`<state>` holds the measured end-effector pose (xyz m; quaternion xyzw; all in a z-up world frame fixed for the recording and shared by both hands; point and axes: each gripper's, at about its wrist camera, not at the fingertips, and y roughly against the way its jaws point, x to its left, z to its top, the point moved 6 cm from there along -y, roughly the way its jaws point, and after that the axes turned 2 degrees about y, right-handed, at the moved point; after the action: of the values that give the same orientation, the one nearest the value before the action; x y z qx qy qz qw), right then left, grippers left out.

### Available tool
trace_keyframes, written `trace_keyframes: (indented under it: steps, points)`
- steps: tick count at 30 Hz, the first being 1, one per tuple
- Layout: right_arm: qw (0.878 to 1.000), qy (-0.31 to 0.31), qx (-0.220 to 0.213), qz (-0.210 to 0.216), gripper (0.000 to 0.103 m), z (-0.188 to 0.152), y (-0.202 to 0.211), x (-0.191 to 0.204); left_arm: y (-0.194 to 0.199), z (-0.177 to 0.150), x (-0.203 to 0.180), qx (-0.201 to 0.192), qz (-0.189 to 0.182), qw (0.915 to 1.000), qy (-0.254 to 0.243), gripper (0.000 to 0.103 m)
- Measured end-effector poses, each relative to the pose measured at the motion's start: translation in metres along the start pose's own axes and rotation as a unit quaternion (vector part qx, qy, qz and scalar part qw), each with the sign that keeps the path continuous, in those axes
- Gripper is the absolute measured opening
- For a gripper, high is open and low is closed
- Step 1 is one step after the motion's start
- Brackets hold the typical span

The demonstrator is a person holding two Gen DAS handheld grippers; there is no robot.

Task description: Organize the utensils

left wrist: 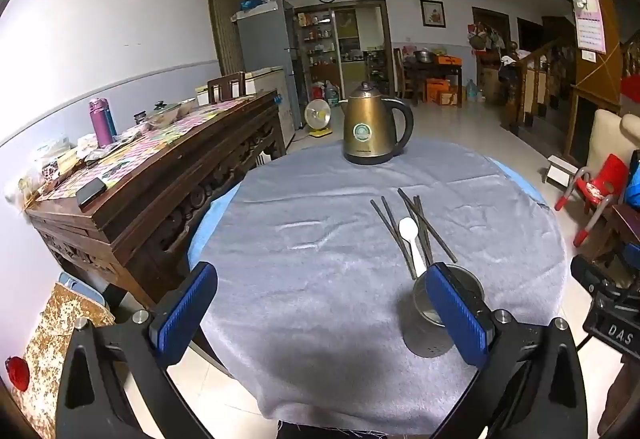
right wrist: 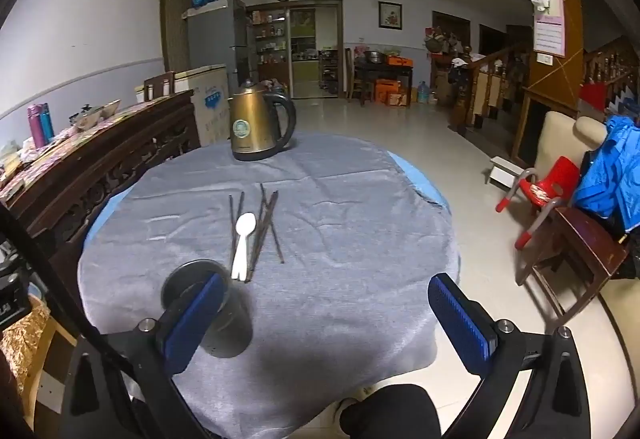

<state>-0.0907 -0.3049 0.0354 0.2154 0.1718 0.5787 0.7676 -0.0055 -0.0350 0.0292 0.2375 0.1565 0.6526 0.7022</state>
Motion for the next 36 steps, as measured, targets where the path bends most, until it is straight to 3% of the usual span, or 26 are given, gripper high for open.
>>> trace_keyframes:
  steps: [36]
  points:
    - [0.999, 0.009, 0.04, 0.017, 0.103, -0.009, -0.009, 0.01, -0.005, -0.011, -0.004, 0.015, 0.001, 0.9999, 0.001, 0.103]
